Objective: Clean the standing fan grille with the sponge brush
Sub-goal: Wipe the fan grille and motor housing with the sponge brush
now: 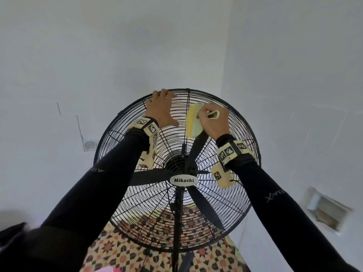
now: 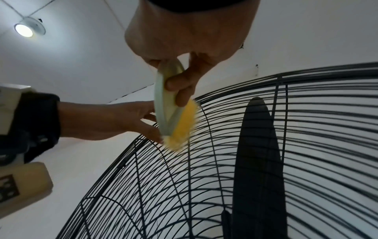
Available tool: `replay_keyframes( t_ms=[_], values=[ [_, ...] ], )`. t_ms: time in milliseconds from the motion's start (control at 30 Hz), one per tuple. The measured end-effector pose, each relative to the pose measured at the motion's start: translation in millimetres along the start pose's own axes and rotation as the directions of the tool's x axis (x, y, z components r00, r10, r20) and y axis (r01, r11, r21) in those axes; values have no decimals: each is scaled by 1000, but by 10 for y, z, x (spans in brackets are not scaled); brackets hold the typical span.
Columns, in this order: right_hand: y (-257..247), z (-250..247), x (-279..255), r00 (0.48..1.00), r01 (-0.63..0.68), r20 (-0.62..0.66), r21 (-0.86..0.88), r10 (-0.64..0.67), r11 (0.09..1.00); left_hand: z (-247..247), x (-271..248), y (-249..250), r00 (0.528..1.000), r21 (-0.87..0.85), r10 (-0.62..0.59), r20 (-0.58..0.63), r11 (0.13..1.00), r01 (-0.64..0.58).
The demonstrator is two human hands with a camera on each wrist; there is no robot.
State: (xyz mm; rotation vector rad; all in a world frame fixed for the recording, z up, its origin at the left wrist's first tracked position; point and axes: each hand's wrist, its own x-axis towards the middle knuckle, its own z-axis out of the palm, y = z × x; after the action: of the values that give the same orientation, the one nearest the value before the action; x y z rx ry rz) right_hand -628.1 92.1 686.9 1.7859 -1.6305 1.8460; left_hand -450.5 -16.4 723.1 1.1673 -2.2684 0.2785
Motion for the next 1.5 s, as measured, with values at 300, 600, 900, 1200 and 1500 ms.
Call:
replay_keyframes(
  t_ms=[300,600,900,1200,1500],
  values=[
    [-69,85,-219,993,112,-29,7,-111,994,63,-48,-26,999,18,33,-7,999,-33],
    [28,92,-245,988,137,-71,20,-135,990,72,-89,-74,998,1,56,-1,998,-56],
    [-79,13,-253,985,95,154,-154,-71,984,101,-111,-86,997,-29,63,-33,998,-64],
    [163,104,-590,989,-131,62,-23,132,991,109,-118,-75,997,-29,68,-43,997,-70],
    [315,280,-764,975,-144,162,-68,154,987,148,-149,-99,994,-19,86,-61,996,-88]
  ],
)
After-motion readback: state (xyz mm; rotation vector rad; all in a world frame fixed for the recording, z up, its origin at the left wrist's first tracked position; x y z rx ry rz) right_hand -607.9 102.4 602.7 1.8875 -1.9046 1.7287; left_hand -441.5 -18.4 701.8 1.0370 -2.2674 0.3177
